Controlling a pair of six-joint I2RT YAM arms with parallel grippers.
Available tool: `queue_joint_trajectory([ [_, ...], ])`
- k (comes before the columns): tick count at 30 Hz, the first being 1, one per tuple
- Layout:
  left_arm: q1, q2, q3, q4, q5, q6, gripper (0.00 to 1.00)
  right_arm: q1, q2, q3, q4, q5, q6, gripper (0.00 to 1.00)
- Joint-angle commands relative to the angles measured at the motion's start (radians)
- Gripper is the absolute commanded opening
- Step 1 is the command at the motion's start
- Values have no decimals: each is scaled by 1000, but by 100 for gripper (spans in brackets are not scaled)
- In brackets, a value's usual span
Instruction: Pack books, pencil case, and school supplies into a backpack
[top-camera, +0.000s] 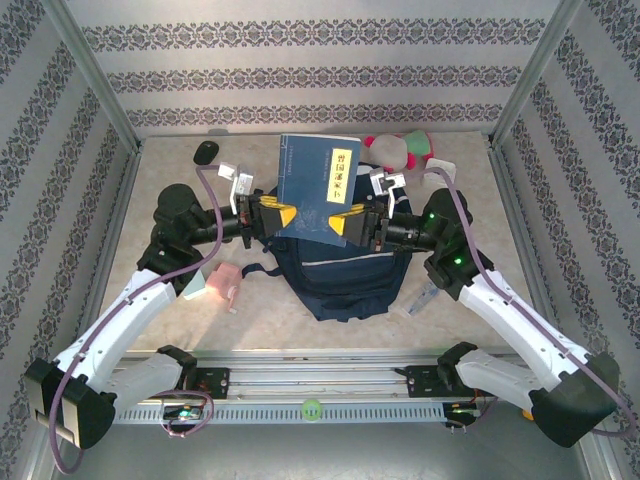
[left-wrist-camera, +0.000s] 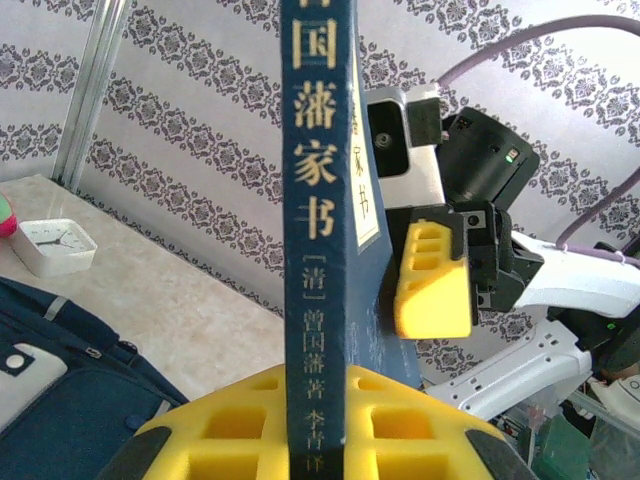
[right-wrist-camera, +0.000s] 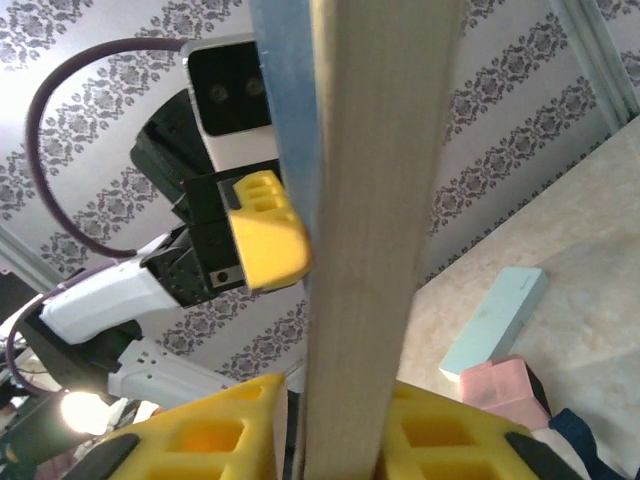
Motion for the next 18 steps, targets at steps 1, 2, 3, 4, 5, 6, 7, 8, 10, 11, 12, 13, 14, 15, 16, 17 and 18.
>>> queue_joint_trajectory([
  [1, -22, -16, 3, -25, -1, 51, 10, -14, -7, -7, 63, 31, -37, 8],
  [2, -24, -18, 5, -43, -7, 64, 15, -21, -16, -13, 47, 32, -59, 3],
  [3, -24, -24, 12, -84, -19, 90, 23, -29, -26, -17, 25, 29, -85, 1],
  [4, -24, -37, 22, -147, -46, 131, 36, -38, -42, -19, -24, 27, -136, 0],
  [5, -23, -52, 36, -226, -81, 183, 49, -46, -62, -18, -101, 35, -218, 0],
  [6, -23, -64, 52, -302, -112, 236, 57, -49, -83, -13, -186, 58, -300, 0],
  [7, -24, -77, 71, -394, -155, 310, 61, -49, -107, -4, -301, 96, -413, 0],
  [8, -23, -86, 85, -471, -188, 371, 63, -47, -122, 8, -397, 125, -503, 0],
  [10, -24, -98, 127, -643, -256, 514, 64, -46, -149, 38, -601, 175, -733, 0],
  [11, -24, -99, 150, -715, -280, 582, 65, -42, -160, 53, -687, 199, -853, 0],
  [12, -24, -99, 169, -779, -296, 639, 65, -35, -165, 63, -769, 232, -942, 0],
  [13, -24, -99, 189, -839, -306, 702, 66, -24, -169, 75, -842, 277, -1041, 0],
  [14, -26, -99, 204, -888, -305, 759, 66, -14, -172, 81, -893, 319, -1119, 0],
  [15, -30, -100, 218, -941, -304, 835, 68, 0, -173, 86, -943, 355, -1196, 0],
  [16, -35, -99, 230, -981, -314, 894, 69, 15, -171, 92, -982, 390, -1275, 0],
  [17, -42, -98, 240, -1013, -330, 930, 70, 33, -168, 98, -1010, 425, -1320, 0],
  [18, -49, -96, 248, -1032, -340, 954, 71, 51, -164, 102, -1021, 463, -1344, 0],
])
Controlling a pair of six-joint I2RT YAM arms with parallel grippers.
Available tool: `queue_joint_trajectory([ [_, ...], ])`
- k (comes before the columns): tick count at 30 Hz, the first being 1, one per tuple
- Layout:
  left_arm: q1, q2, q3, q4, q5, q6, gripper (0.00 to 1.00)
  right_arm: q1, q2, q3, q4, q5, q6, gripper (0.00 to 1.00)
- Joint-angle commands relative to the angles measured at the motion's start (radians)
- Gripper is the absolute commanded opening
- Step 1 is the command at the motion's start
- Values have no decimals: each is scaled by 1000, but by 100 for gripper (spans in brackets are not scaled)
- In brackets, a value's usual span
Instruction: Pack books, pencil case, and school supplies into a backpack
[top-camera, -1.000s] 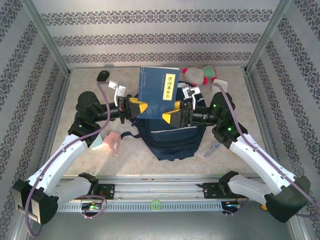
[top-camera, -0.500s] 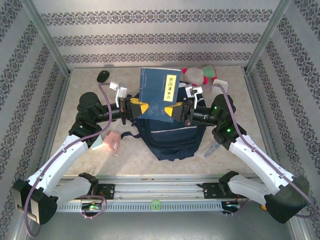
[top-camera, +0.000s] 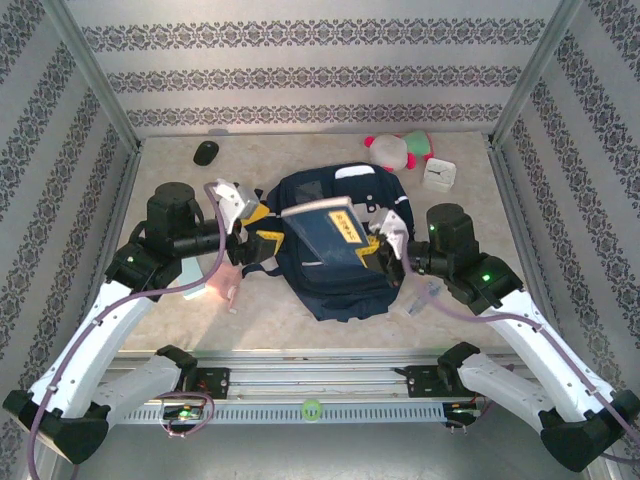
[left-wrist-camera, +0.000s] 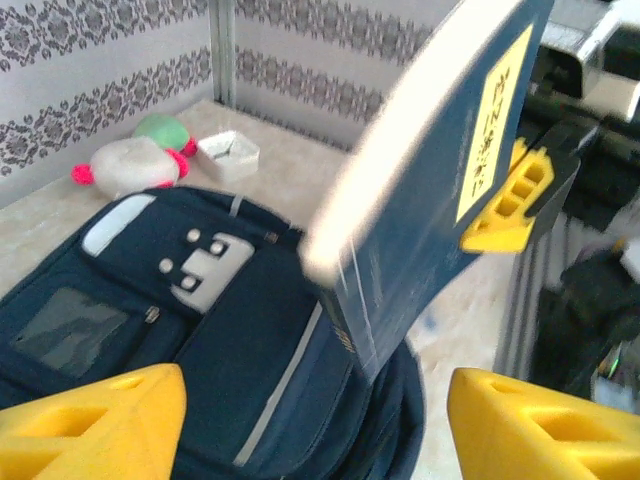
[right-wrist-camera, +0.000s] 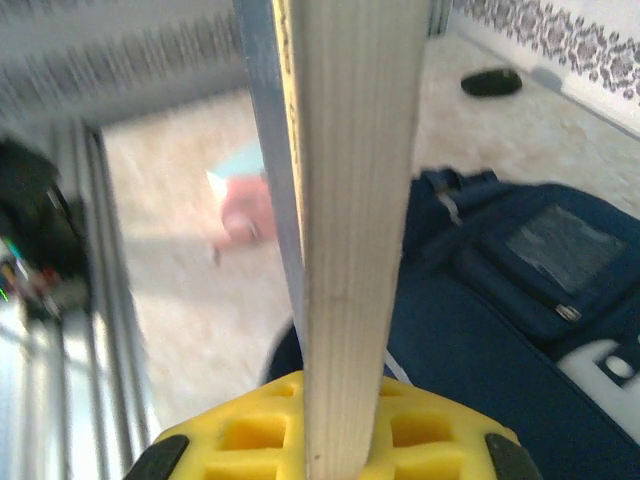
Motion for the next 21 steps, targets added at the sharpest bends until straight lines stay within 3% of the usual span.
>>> queue_joint_trajectory([
  [1, -33, 2, 42, -247, -61, 267, 71, 56, 4, 47, -190, 174, -330, 0],
  [5, -107, 43, 48, -301, -54, 351, 72, 117, 48, 63, -195, 216, -354, 0],
  [10, -185, 92, 39, -288, -69, 347, 72, 159, 85, 73, -174, 224, -339, 0],
  [12, -227, 124, 23, -230, -81, 323, 73, 182, 112, 87, -160, 220, -337, 0],
  [18, -243, 135, -16, -95, -42, 267, 73, 190, 143, 103, -144, 207, -327, 0],
  [20, -244, 143, -16, -86, -42, 258, 67, 190, 150, 110, -141, 198, -320, 0],
  [21, -244, 148, -18, -83, -37, 255, 59, 190, 151, 109, -133, 194, -316, 0],
])
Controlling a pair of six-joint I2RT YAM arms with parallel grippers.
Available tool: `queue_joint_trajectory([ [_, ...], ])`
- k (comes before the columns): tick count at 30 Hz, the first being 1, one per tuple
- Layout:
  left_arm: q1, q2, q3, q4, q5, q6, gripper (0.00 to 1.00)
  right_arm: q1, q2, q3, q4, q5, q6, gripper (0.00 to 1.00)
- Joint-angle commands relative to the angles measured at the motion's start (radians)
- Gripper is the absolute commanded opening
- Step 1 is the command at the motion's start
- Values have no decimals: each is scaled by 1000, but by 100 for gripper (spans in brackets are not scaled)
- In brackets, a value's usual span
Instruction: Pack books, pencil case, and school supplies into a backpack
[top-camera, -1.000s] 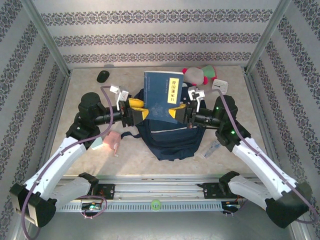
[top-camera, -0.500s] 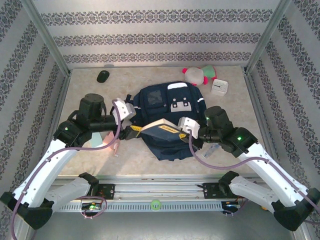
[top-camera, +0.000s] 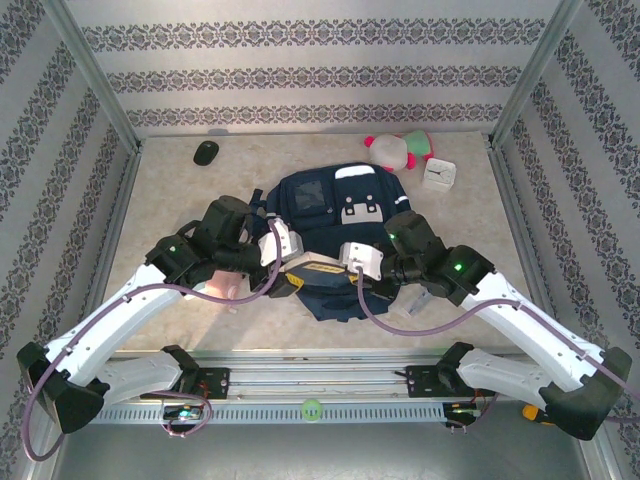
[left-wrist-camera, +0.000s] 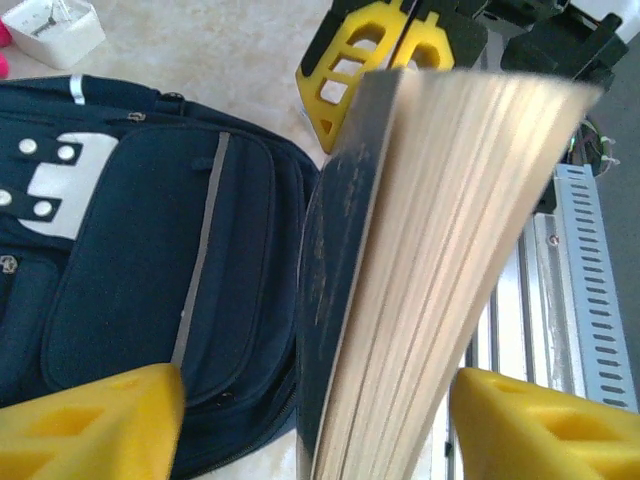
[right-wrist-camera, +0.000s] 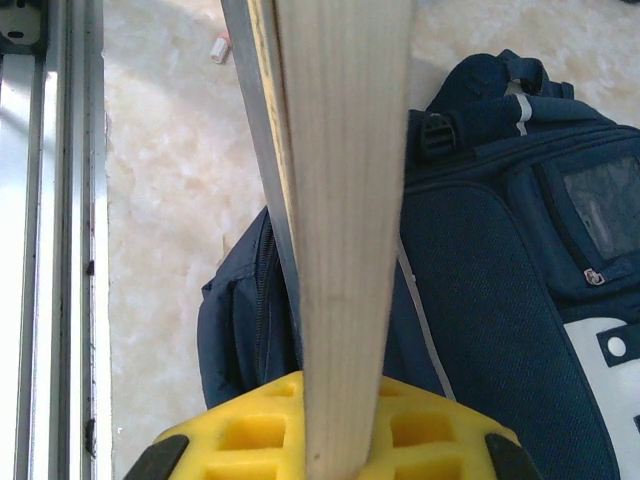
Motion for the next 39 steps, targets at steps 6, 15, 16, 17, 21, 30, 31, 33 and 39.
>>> queue_joint_trajectory([
  [6, -7, -60, -111, 256, 48, -123, 0, -78, -59, -11, 117, -95, 84, 32],
  [15, 22, -136, -287, 757, 188, -446, 0, -454, -300, -334, 582, -733, 560, 65],
  [16, 22, -134, -293, 793, 197, -470, 0, -479, -313, -371, 658, -764, 636, 65],
  [17, 22, -132, -294, 823, 204, -485, 0, -499, -321, -403, 723, -779, 703, 65],
  [21, 23, -115, -270, 847, 219, -502, 0, -524, -321, -464, 918, -806, 900, 66],
  [30, 22, -58, -249, 885, 194, -530, 2, -535, -267, -460, 1111, -895, 1060, 0],
  [31, 22, -57, -249, 876, 154, -526, 12, -548, -264, -456, 1109, -887, 1069, 0],
  [33, 22, -58, -241, 823, 78, -489, 41, -587, -258, -449, 1098, -861, 1105, 0],
  [39, -25, 12, -148, 558, -195, -279, 68, -792, -232, -433, 932, -673, 1298, 0],
])
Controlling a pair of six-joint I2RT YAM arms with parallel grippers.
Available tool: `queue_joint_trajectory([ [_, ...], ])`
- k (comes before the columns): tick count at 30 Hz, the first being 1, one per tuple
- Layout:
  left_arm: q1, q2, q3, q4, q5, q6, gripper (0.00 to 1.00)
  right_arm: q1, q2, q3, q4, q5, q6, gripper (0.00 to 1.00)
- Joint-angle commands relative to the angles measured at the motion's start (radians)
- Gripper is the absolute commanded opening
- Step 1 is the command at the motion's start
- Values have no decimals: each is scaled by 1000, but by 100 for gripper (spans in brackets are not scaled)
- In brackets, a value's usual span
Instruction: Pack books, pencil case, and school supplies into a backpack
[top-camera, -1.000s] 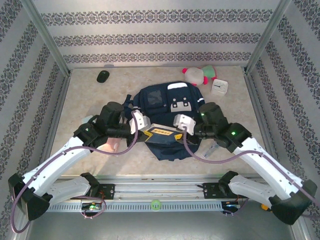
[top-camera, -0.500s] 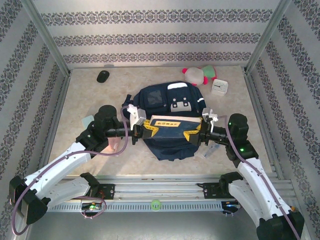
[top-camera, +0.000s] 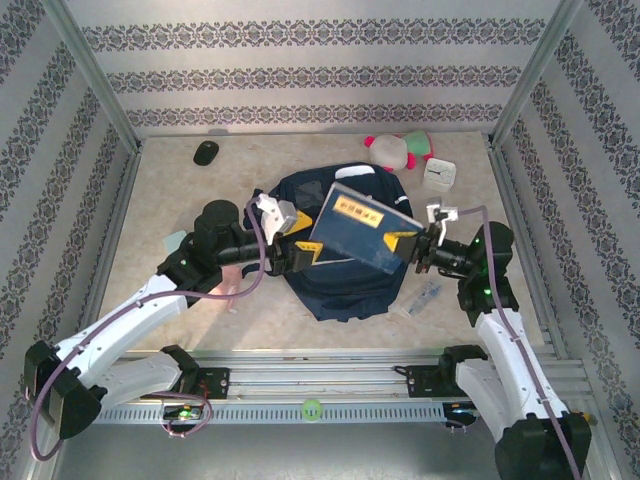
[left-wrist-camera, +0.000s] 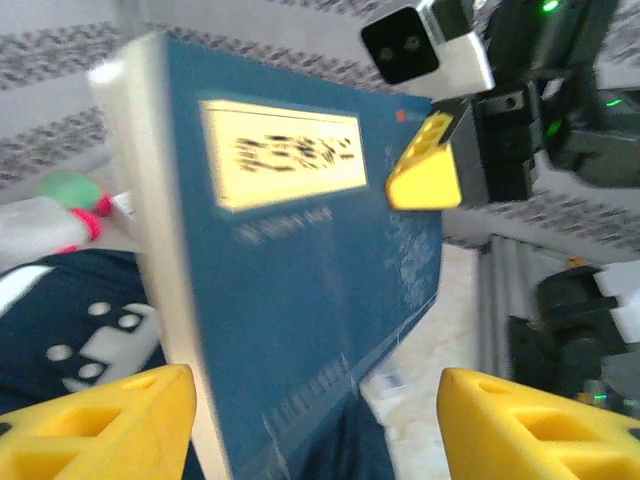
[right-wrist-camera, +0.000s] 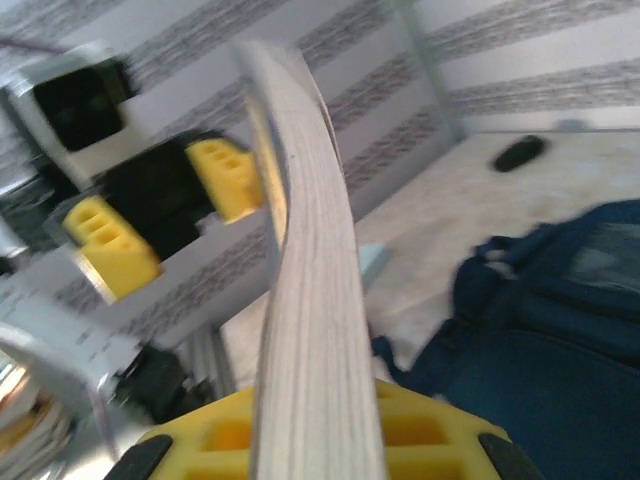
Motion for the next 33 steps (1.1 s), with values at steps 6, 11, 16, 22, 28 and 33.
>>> queue_joint_trajectory([
  [6, -168, 248, 150, -238, -359, 350, 75, -245, 43, 71, -378, 310, 272, 0],
  [11, -259, 479, 232, -231, -471, 414, 80, -311, -21, 27, -441, 402, 295, 0],
  [16, -309, 678, 328, -209, -545, 414, 82, -320, -86, 3, -473, 467, 303, 0],
  [22, -309, 783, 340, -147, -648, 397, 84, -323, -95, 5, -496, 450, 280, 0],
  [28, -308, 824, 336, -159, -726, 358, 43, -320, -61, 23, -500, 417, 255, 0],
  [33, -308, 716, 285, -202, -723, 221, 0, -290, -20, 47, -503, 382, 222, 0],
])
